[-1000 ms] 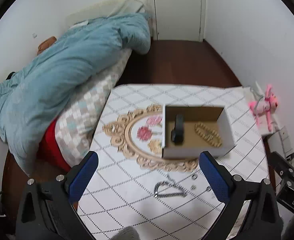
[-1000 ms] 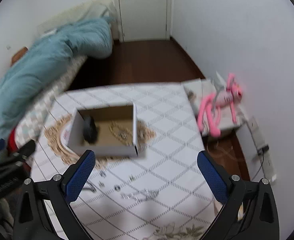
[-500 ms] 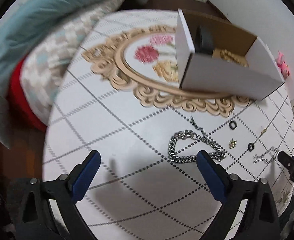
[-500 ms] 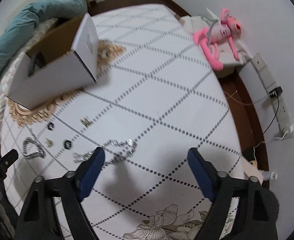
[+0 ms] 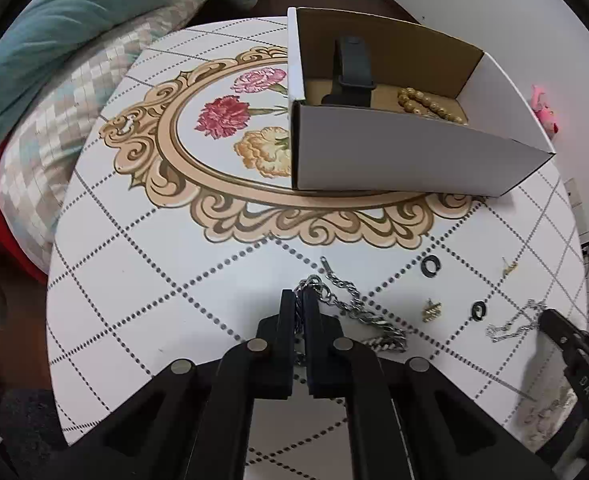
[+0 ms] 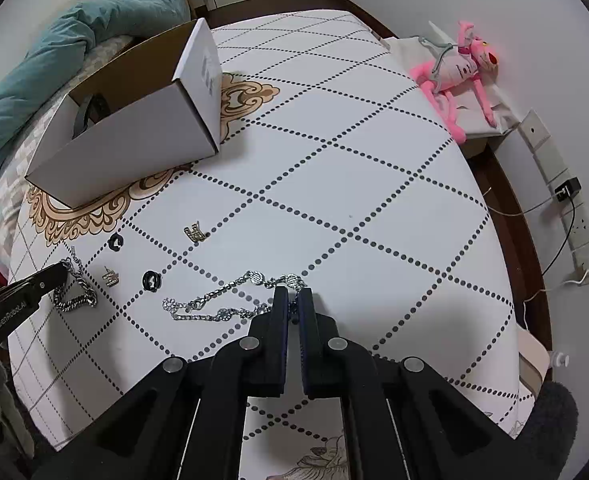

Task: Organize jewelry
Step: 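Grasp the thick silver chain with the left tool while the right tool grasps the thin chain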

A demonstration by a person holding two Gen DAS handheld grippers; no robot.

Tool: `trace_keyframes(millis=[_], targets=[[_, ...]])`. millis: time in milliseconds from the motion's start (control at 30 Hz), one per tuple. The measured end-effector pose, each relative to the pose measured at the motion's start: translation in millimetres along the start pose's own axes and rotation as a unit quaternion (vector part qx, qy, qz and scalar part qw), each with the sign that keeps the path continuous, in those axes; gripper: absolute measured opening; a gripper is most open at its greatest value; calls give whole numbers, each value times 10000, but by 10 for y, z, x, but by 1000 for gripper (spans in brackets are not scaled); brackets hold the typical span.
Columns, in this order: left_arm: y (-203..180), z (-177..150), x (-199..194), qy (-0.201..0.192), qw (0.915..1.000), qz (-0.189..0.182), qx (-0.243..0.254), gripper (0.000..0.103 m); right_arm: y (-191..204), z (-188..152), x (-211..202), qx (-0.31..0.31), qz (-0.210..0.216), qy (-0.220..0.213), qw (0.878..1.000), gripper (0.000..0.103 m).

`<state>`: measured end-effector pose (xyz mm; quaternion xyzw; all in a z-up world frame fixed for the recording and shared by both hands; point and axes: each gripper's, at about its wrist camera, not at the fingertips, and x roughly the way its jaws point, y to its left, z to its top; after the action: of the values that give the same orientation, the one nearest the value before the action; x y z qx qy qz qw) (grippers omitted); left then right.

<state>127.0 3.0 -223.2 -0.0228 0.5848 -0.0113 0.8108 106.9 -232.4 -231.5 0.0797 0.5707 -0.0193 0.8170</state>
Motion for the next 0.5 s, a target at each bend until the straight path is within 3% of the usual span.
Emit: trace_keyframes(millis=[267, 500], targets=[[32, -131, -398, -236, 9991, -353, -73, 2, -133, -48, -289, 474, 974, -124, 9940, 5], [89, -98, -762, -495, 9968, -628, -68, 2, -50, 81, -674, 290, 1260, -449, 9906, 5]])
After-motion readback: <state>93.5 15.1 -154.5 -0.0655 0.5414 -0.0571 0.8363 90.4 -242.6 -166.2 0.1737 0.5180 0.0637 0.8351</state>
